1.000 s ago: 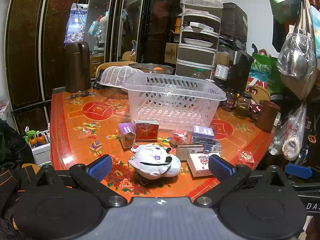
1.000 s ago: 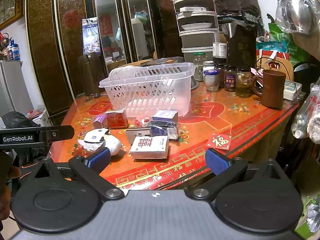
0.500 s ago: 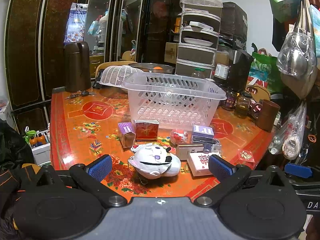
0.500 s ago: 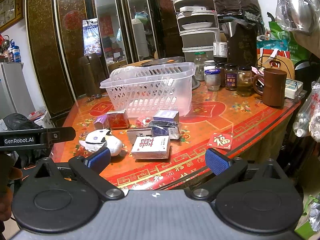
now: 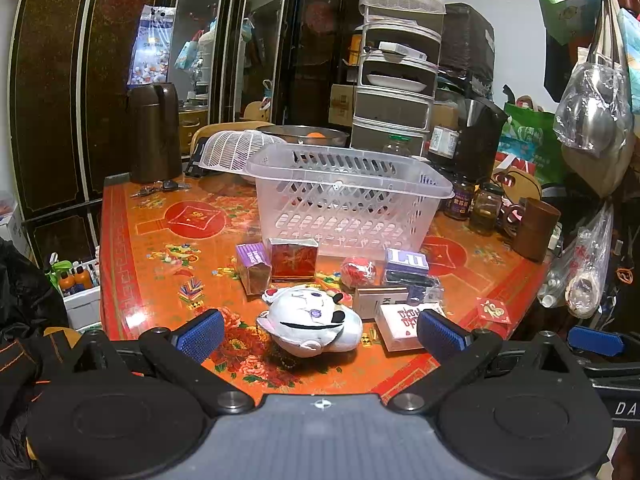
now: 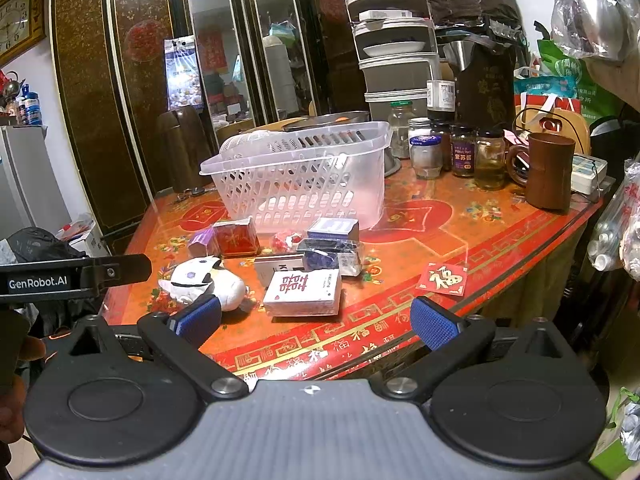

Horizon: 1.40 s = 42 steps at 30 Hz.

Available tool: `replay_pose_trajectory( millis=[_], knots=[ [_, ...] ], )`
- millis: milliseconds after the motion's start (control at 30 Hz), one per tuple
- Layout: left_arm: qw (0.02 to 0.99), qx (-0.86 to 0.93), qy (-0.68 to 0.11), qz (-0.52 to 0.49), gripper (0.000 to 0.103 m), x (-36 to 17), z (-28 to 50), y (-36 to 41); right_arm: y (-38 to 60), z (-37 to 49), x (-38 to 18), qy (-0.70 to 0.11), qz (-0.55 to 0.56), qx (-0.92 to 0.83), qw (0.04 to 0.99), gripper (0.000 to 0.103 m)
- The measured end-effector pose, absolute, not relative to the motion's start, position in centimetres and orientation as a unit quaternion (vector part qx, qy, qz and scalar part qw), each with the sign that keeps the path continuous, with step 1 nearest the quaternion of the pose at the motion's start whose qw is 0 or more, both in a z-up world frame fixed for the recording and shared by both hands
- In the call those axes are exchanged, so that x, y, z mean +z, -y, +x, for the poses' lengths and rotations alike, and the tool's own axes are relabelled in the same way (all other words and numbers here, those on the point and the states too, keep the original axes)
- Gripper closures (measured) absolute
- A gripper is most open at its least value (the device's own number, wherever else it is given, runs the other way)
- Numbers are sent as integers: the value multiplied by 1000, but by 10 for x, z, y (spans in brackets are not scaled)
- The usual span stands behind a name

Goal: Organize objects

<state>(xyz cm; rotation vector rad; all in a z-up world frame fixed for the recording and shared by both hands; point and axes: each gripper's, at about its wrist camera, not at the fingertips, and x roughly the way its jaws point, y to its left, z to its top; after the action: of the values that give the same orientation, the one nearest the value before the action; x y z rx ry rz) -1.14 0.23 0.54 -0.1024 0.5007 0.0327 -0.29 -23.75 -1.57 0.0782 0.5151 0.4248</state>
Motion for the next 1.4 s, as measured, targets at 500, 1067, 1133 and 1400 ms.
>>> replay_pose_trajectory(
  millis=[500, 1067, 1133, 1400],
  knots=[
    [961, 20, -267, -66, 0, -44, 25, -32, 236, 12, -48, -238, 53, 221, 944, 0],
    [952, -20, -289, -104, 2, -63, 79, -29, 244, 22, -67, -265, 79, 226, 934, 0],
    [944, -29, -303, -129, 10, -69, 82, -35, 243, 22, -67, -266, 78, 227, 934, 0],
    [942, -44, -308, -124, 26, -75, 91, -30, 228, 30, -78, -270, 64, 222, 935, 0]
  ],
)
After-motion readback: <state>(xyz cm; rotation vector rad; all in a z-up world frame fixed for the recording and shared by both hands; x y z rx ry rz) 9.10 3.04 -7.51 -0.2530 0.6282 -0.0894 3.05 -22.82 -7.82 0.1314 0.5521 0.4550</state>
